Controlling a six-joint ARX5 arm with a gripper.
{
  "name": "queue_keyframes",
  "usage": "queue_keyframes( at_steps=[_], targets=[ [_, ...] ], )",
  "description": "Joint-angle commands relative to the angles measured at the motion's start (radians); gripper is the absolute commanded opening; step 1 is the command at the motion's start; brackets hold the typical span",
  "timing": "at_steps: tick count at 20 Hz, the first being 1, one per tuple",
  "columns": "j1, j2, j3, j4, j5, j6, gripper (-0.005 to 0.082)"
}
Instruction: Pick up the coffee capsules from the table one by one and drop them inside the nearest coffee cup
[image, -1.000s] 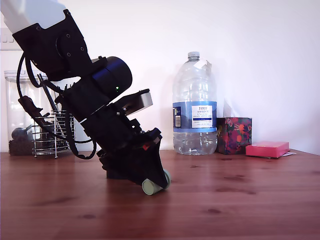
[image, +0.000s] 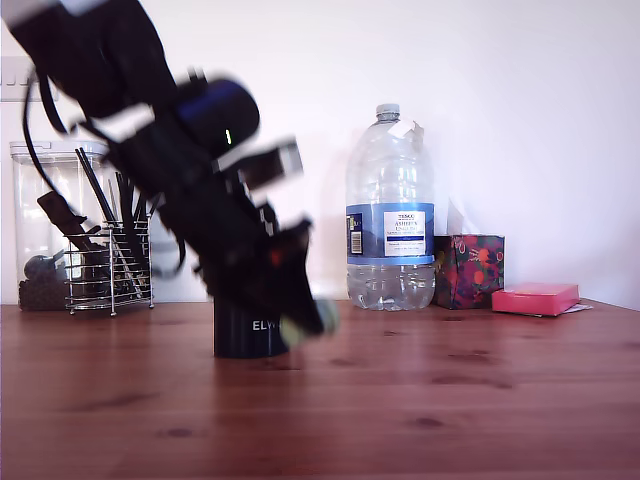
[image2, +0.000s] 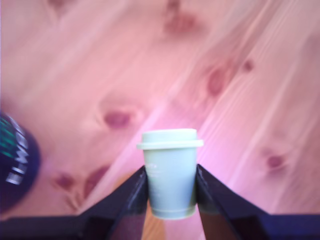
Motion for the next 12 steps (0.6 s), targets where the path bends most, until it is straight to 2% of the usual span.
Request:
queue_keyframes(
  at_steps=[1,4,7,9,12],
  targets=[
    [0.001,-0.052,-0.083,0.021,-0.009,0.004,0.0144],
    [0.01,-0.184,-0.187,0.069,-0.051,-0.005,0.0144],
    [0.026,-0.305,-0.266,0.092,-0.086,-0.037,0.0144],
    [0.037,-0.367,-0.289,0.087,-0.104,-0.055,0.0144],
    [0.05,-0.415,-0.291,0.084,-0.108,-0.056,0.0144]
  ],
)
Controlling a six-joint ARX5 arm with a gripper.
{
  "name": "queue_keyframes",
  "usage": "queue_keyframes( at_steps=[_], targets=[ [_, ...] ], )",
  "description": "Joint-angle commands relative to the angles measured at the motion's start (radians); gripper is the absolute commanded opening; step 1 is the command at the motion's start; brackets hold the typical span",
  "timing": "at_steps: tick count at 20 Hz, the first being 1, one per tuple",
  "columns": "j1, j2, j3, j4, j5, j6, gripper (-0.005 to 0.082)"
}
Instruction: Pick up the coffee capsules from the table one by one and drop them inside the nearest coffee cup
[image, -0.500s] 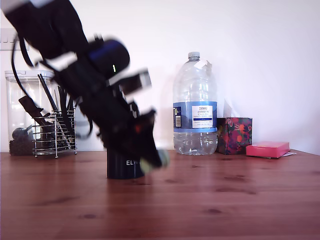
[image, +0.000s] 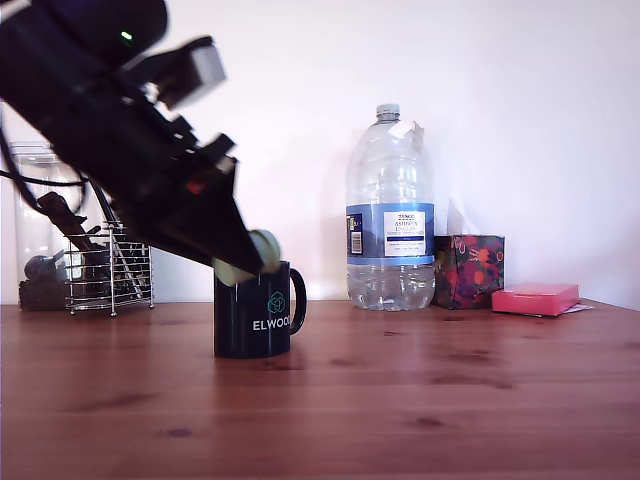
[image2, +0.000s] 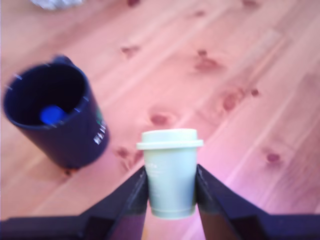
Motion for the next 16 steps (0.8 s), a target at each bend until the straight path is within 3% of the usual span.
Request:
queue_keyframes(
  at_steps=[1,7,11,16],
  targets=[
    [0.006,0.0,-0.009,0.0,-0.012,-0.005,0.0144],
    [0.014,-0.003,-0.008,0.025,-0.108,-0.005,0.0144],
    [0.032,0.031,0.029,0.053,-0.127,-0.006,0.0144],
    [0.055,0.192,0.193,0.044,-0.13,-0.005,0.0144]
  ],
)
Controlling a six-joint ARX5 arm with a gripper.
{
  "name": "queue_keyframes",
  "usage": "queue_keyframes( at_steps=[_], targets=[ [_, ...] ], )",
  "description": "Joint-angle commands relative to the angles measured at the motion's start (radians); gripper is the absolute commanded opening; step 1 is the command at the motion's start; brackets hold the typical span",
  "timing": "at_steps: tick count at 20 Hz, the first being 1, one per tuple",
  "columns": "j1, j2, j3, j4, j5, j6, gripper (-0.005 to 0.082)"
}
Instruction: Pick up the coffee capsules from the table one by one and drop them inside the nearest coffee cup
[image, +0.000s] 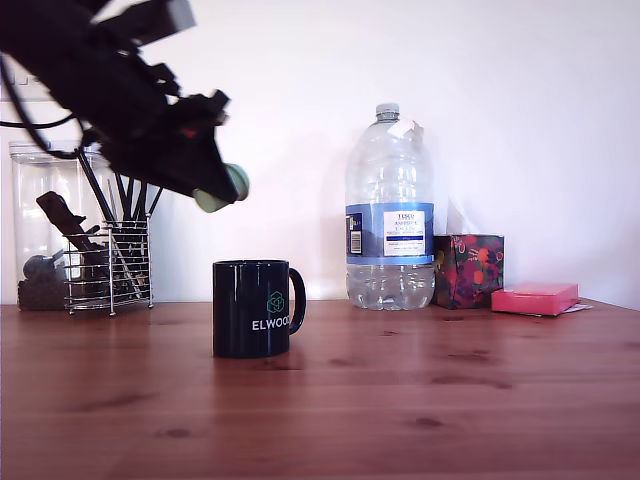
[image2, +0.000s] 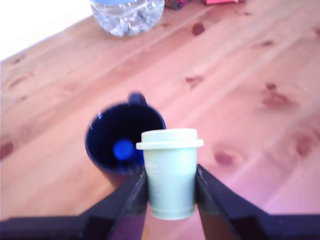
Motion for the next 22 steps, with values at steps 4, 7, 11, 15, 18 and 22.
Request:
queue_keyframes(
  at_steps=[4,7,11,15,18,22],
  targets=[
    [0.027,0.174,0.209,-0.106,0.002,-0.003,0.0145],
    [0.045,0.279,0.36,-0.236,0.011,-0.004,0.0145],
    [0.069,0.407,0.524,-0.388,0.038,-0.015,0.0145],
    [0.087,0.5,0.621,-0.493,0.084,-0.034,0.0145],
    [0.087,0.522,0.626,-0.498,0.082,-0.032,0.0146],
    [0.087,0.526,0.626,-0.495,0.082,-0.03,0.0146]
  ],
)
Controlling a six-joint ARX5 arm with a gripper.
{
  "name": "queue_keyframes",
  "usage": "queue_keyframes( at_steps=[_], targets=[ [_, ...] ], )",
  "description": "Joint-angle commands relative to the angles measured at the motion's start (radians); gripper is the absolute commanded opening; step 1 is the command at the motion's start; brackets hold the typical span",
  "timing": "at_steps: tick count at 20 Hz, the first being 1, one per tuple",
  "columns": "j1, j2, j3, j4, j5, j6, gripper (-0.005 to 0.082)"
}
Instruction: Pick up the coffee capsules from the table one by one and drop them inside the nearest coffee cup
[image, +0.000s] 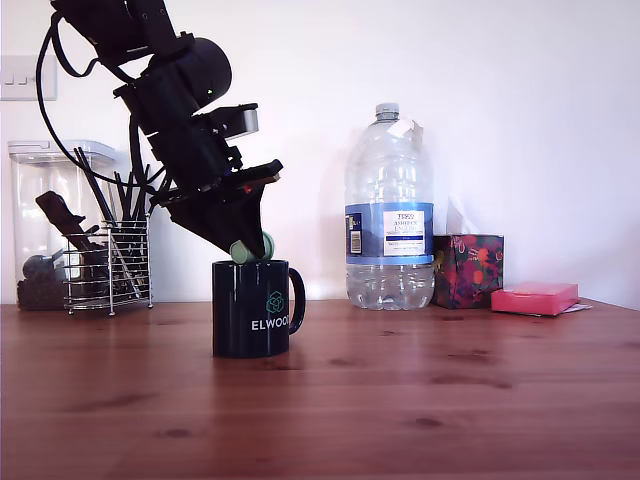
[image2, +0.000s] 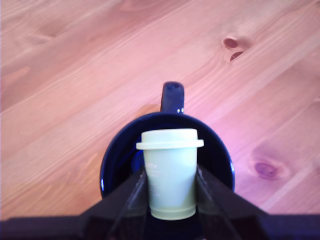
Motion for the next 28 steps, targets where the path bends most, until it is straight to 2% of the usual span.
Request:
queue_keyframes(
  at_steps=[1,2,4,5,6,11,13,14,15,17,18,22,28],
  targets=[
    [-0.003,0.024,0.0,0.007,0.003,-0.003,0.0154],
    [-0.003,0.024,0.0,0.008,0.003,-0.002,0.0221],
    [-0.002,0.024,-0.001,0.007,-0.002,-0.002,0.0525],
    [-0.002,0.024,-0.001,0.007,-0.004,-0.002,0.0618],
    [-0.002,0.024,-0.001,0.008,-0.004,-0.003,0.0646],
    [-0.002,0.021,-0.002,0.001,-0.004,0.003,0.0638],
    [-0.002,0.012,-0.005,0.001,-0.004,0.006,0.0589],
    [-0.003,0.003,-0.008,0.0,-0.003,0.006,0.051],
    [-0.005,-0.008,-0.012,0.001,0.001,0.005,0.0401],
    [-0.01,-0.042,-0.032,0.015,0.001,0.006,0.0092],
    [-0.011,-0.063,-0.048,0.032,0.002,0.006,-0.0028],
    [-0.018,-0.19,-0.182,0.163,0.013,0.006,-0.0017],
    [-0.024,-0.473,-0.501,0.379,0.047,-0.002,-0.0017]
  ],
)
